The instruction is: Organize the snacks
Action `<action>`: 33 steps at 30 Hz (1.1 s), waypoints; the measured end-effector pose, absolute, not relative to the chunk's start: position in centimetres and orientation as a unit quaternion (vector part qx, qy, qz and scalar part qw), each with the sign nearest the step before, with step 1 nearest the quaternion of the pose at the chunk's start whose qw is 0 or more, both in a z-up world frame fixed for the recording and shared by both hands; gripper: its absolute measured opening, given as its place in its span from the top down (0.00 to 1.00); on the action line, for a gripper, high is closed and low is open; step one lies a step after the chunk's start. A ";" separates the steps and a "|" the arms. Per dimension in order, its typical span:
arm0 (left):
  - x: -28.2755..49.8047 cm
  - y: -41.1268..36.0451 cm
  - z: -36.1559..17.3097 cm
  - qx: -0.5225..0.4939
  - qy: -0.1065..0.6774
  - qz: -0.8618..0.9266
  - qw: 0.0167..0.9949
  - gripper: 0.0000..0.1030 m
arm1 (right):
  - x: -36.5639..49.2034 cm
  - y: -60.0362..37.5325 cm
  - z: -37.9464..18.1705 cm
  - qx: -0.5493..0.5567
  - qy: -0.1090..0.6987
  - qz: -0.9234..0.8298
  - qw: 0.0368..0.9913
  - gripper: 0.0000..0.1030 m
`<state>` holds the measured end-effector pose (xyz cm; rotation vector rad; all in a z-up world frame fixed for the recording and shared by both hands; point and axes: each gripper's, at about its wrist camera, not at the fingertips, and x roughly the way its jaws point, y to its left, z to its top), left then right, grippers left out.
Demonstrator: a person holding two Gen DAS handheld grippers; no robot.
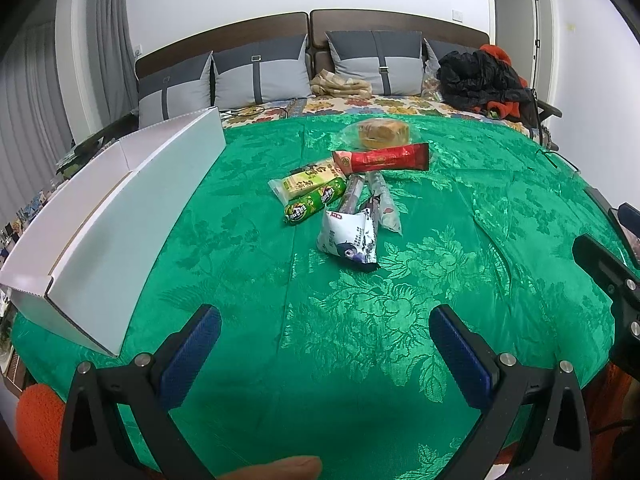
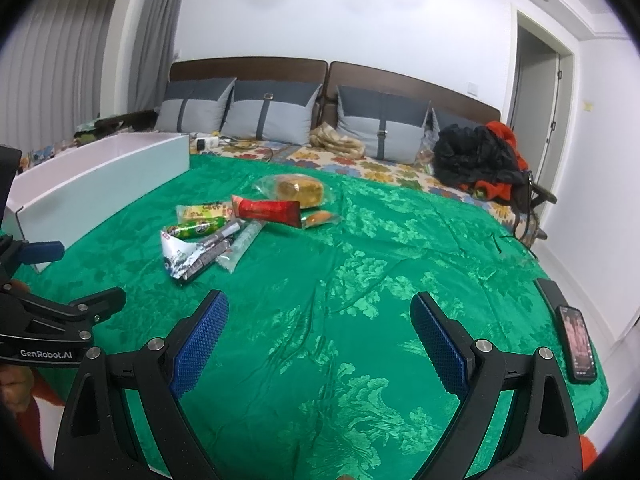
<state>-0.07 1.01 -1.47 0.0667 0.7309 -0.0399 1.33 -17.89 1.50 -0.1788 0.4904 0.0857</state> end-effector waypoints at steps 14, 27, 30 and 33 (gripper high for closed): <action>0.0 1.0 -1.7 0.033 0.359 -0.020 0.932 0.00 | 1.4 -17.8 1.4 -0.089 0.243 0.043 0.965 0.08; 0.0 0.9 -1.9 0.035 0.361 -0.021 0.932 0.00 | 1.6 -17.9 1.2 -0.088 0.245 0.043 0.964 0.08; 0.0 0.9 -1.8 0.035 0.361 -0.021 0.932 0.00 | 1.6 -17.9 1.2 -0.088 0.245 0.043 0.964 0.08; 0.0 1.0 -1.9 0.035 0.361 -0.021 0.932 0.00 | 1.6 -17.9 1.2 -0.088 0.245 0.042 0.965 0.08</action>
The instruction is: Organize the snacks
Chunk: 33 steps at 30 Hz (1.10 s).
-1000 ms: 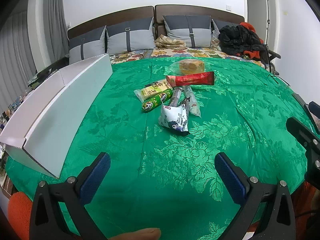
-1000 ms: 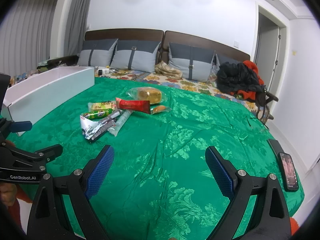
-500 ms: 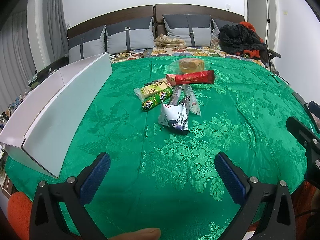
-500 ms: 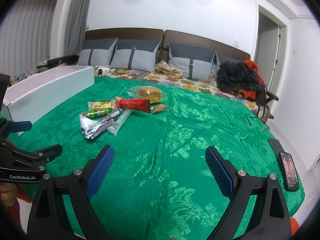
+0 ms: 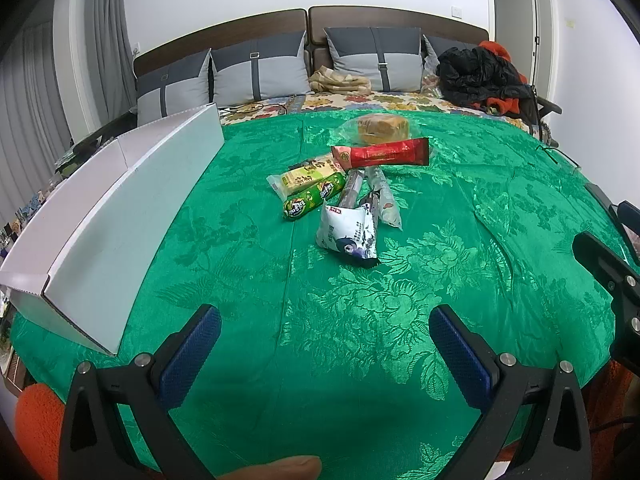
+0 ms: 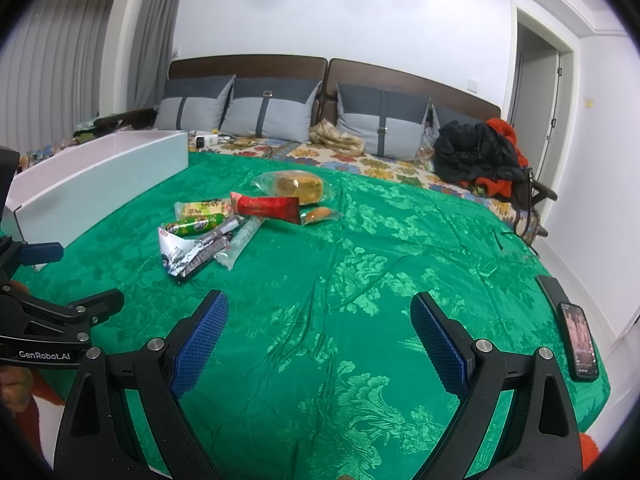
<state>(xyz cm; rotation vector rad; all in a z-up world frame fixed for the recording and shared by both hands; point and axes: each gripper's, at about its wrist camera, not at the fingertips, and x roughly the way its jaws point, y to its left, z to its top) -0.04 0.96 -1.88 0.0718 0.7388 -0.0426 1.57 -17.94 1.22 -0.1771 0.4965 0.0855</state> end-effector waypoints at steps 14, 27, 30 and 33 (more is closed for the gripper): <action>0.1 1.0 -2.3 0.034 0.365 -0.021 0.930 0.00 | 1.6 -18.0 1.1 -0.086 0.247 0.042 0.964 0.08; 0.9 1.6 -3.4 0.023 0.401 -0.022 0.916 0.00 | 1.9 -18.3 0.5 -0.082 0.259 0.041 0.962 0.08; 1.6 2.0 -4.1 0.019 0.420 -0.019 0.907 0.00 | 2.1 -18.4 0.4 -0.078 0.266 0.041 0.960 0.08; 2.1 2.7 -4.8 0.006 0.439 -0.017 0.898 0.00 | 2.3 -18.8 0.2 -0.071 0.273 0.039 0.958 0.08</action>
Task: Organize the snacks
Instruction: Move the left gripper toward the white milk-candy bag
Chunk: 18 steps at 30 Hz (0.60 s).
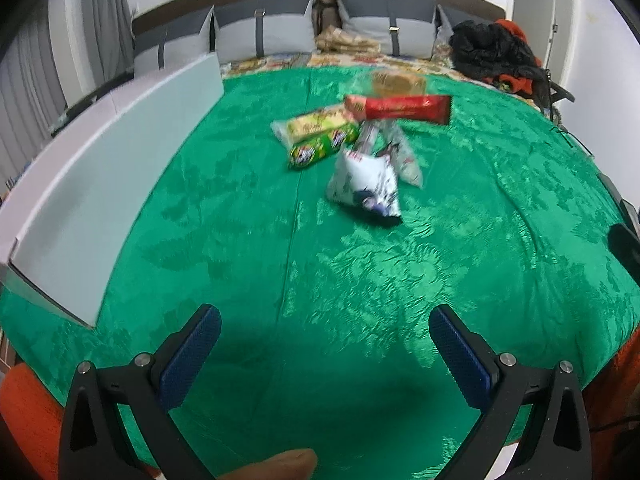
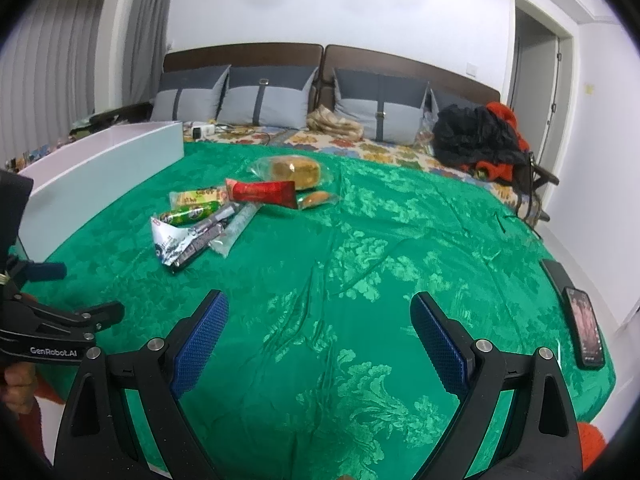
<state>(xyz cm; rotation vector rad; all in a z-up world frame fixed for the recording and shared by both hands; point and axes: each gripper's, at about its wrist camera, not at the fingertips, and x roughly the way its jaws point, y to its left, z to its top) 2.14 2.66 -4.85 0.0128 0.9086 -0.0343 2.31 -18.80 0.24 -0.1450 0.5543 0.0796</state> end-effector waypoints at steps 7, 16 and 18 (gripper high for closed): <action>2.9 3.5 -6.1 -0.003 0.465 -0.008 0.885 0.00 | 2.7 -19.5 -0.2 -0.057 0.290 0.035 0.955 0.08; 4.0 5.0 -7.2 -0.018 0.494 0.010 0.869 0.00 | 3.2 -19.9 -0.8 -0.046 0.314 0.035 0.948 0.08; 4.3 5.4 -7.6 -0.021 0.501 0.016 0.865 0.00 | 3.6 -20.2 -1.1 -0.038 0.325 0.032 0.944 0.08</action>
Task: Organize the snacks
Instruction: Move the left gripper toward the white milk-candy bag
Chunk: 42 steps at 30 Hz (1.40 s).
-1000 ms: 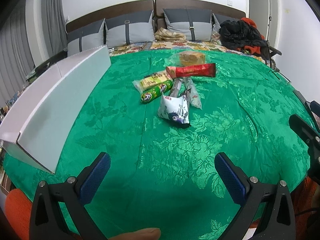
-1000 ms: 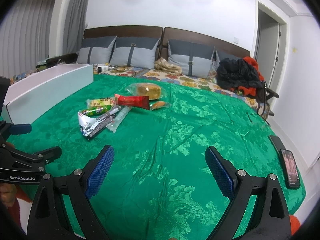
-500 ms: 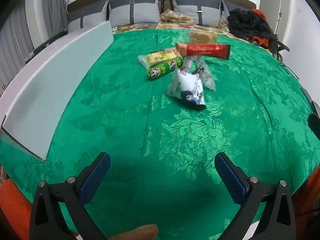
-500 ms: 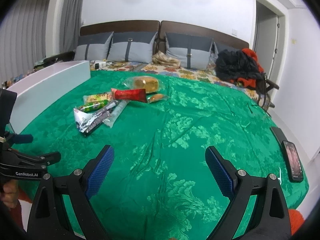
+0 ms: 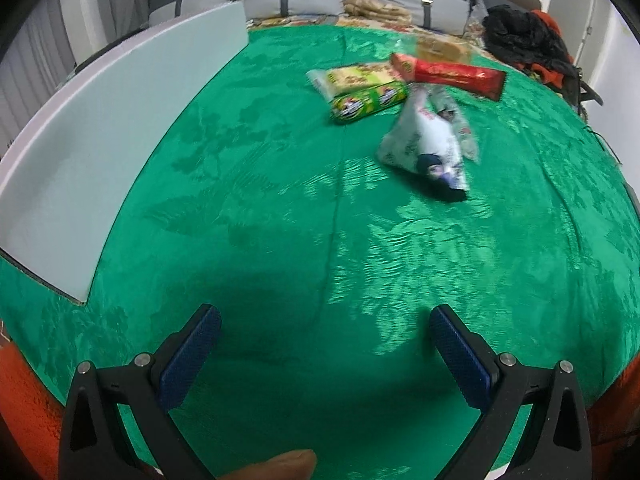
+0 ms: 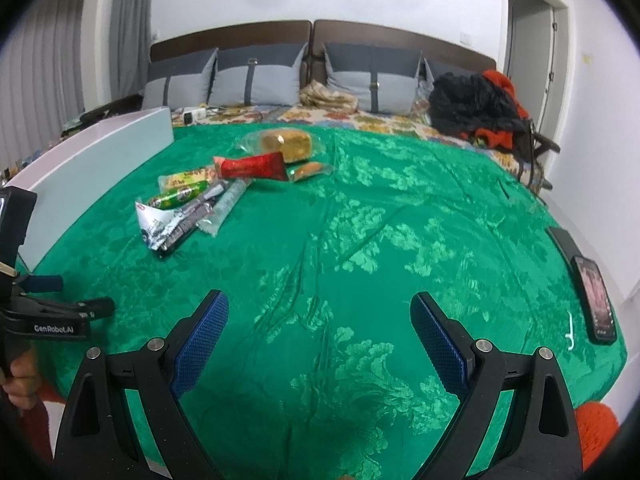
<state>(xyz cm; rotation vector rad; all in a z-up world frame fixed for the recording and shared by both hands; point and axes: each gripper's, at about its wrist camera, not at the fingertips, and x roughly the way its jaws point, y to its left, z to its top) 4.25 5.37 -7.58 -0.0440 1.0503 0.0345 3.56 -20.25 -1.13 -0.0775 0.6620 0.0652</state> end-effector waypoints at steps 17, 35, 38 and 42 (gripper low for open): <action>4.8 6.3 -7.8 -0.011 0.489 0.009 0.872 0.00 | 6.5 -19.0 -4.5 -0.048 0.430 0.070 0.899 0.08; 4.7 6.2 -7.9 -0.010 0.480 0.007 0.877 0.00 | 17.7 -20.9 -6.8 -0.042 0.453 0.091 0.886 0.07; 4.9 6.2 -7.7 -0.021 0.489 -0.001 0.872 0.00 | 17.6 -20.9 -6.8 -0.043 0.448 0.086 0.889 0.07; 5.4 5.7 -6.3 -0.085 0.478 -0.051 0.873 0.00 | 17.6 -20.8 -6.8 -0.044 0.448 0.086 0.889 0.07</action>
